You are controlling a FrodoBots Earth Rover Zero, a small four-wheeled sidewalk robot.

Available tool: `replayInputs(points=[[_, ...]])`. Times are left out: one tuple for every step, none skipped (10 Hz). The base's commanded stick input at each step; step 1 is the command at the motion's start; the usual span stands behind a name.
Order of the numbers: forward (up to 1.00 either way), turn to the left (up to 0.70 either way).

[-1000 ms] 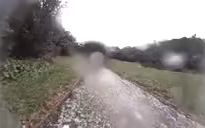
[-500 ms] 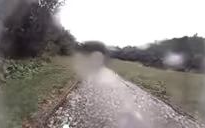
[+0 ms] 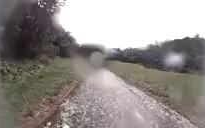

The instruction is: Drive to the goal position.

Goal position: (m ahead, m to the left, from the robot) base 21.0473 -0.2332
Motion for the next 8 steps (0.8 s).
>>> replayInputs(points=[[0.7, 0.0], [0.7, 0.0], [0.7, 0.0], [0.7, 0.0], [0.7, 0.0], [0.7, 0.0], [0.7, 0.0], [0.7, 0.0]])
